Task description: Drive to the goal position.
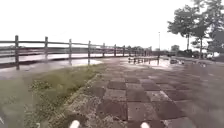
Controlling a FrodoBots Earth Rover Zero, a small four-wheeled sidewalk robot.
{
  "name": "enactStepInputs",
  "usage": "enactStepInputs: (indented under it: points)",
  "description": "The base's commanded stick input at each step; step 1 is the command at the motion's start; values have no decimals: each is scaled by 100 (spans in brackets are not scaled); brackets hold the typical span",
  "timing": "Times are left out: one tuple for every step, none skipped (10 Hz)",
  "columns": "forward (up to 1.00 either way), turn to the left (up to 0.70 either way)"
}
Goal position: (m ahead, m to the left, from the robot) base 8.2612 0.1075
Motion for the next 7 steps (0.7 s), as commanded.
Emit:
enactStepInputs:
  points:
    - [70, 0]
    - [70, 0]
    - [70, 0]
    - [70, 0]
    - [70, 0]
    - [70, 0]
    - [70, 0]
